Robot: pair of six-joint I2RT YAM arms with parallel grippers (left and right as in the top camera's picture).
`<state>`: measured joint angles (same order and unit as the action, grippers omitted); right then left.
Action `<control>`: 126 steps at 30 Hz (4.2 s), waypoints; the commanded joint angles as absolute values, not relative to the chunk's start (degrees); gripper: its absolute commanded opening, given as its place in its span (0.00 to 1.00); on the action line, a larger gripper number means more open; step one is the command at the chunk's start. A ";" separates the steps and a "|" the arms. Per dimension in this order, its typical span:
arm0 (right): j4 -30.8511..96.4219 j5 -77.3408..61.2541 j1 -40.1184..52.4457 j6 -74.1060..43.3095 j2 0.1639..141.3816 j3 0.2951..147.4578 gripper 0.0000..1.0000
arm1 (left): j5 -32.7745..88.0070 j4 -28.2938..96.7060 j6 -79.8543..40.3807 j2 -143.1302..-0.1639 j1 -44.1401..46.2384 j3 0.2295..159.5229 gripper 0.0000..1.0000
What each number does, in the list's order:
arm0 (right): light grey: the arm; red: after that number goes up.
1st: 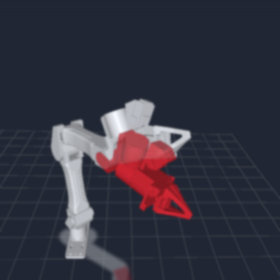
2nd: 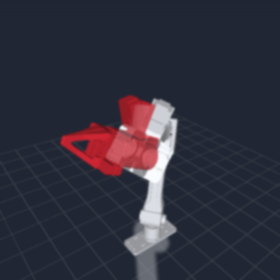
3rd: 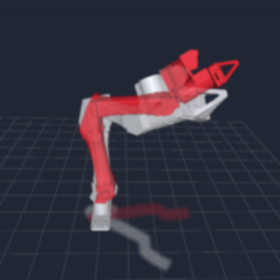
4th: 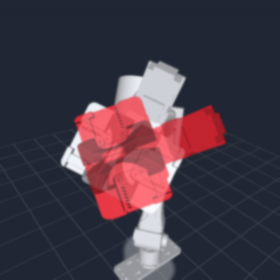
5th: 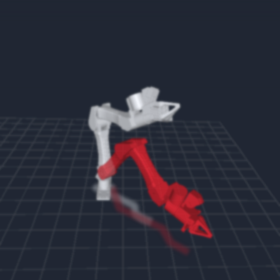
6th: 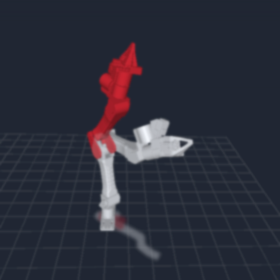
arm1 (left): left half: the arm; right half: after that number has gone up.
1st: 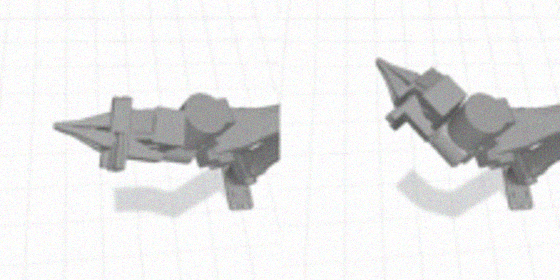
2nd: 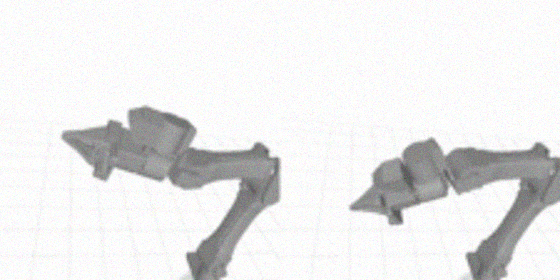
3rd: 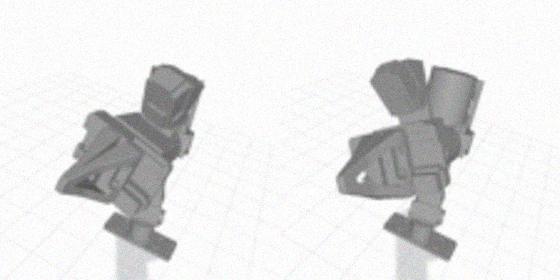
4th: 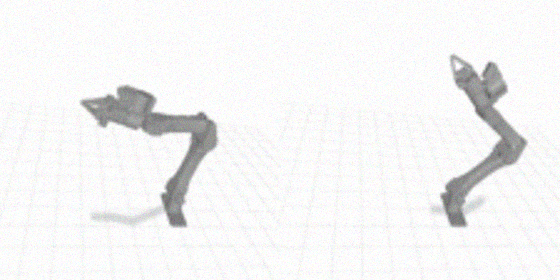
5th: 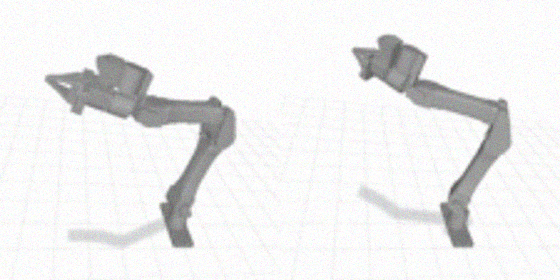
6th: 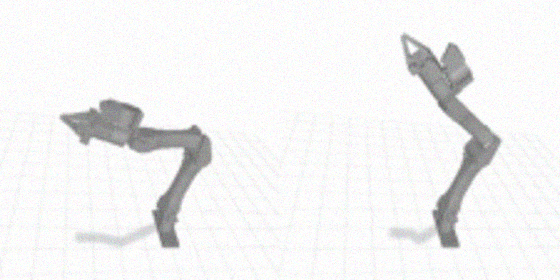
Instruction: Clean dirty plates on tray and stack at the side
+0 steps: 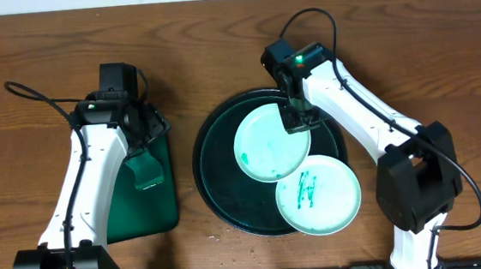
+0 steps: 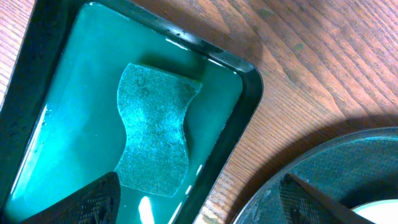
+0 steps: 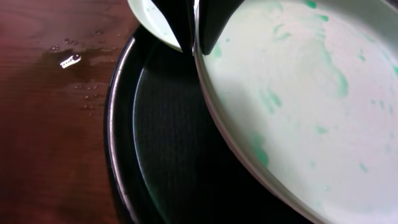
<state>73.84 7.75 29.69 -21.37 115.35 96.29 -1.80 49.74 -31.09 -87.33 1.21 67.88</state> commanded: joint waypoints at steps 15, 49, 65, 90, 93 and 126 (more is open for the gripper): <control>76.97 25.21 34.98 -12.82 114.52 97.73 0.01 | -1.87 49.39 -30.72 -87.20 0.93 68.71 0.82; 68.31 -4.93 39.42 -7.88 120.29 97.27 0.25 | -1.89 49.36 -30.70 -87.20 0.93 68.71 0.82; 67.48 -12.45 40.66 -2.79 122.39 97.27 0.28 | -1.91 49.17 -30.72 -87.20 0.93 68.71 0.82; 65.12 -13.32 41.89 -4.67 126.32 97.27 0.15 | -1.89 49.23 -30.70 -87.20 0.93 68.71 0.82; 65.12 -12.88 41.87 -4.69 126.32 97.27 0.14 | -1.89 49.23 -30.70 -87.20 0.93 68.71 0.82; 75.44 -5.37 42.85 -4.58 126.23 111.70 0.01 | -1.89 49.23 -30.72 -87.20 0.93 68.71 0.82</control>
